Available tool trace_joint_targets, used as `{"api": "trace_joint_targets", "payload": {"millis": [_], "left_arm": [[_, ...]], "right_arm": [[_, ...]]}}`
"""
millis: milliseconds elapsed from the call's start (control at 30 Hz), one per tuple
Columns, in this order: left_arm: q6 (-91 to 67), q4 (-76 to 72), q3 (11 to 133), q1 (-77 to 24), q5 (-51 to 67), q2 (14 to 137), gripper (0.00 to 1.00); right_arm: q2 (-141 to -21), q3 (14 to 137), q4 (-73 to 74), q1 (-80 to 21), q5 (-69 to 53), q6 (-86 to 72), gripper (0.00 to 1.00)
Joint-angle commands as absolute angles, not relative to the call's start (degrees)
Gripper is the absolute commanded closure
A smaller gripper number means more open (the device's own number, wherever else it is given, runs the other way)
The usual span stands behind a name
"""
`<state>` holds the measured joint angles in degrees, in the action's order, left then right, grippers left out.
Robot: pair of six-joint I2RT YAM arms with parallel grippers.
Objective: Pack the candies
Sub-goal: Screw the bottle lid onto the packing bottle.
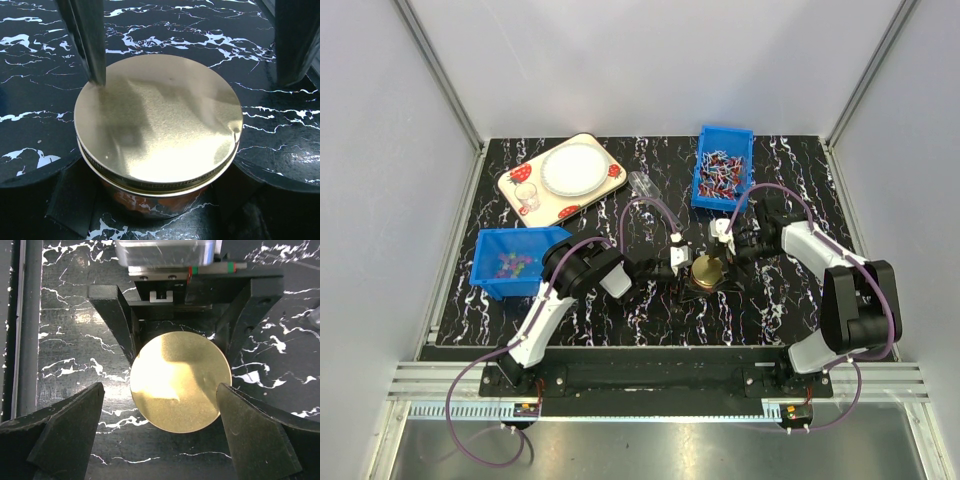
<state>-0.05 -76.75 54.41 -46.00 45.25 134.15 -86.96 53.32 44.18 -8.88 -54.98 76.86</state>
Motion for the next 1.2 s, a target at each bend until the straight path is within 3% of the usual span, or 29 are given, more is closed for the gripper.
{"api": "trace_joint_targets", "payload": {"millis": [0,833,1167], "left_arm": [[-0.4,-77.2,55.3,-45.8,45.9,135.8,0.38],[-0.9,-77.3,55.4,-45.7,46.0,135.8,0.39],[-0.4,-77.3,54.8,-45.8,44.2,135.4,0.39]], "right_arm": [[-88.1,55.4,43.2,-9.1,-57.0,76.7,0.00],[-87.3,53.1,39.4,-12.7,-49.1,69.4,0.00],[-84.4,50.3,35.0,-13.7,-45.6,59.9,0.14]]}}
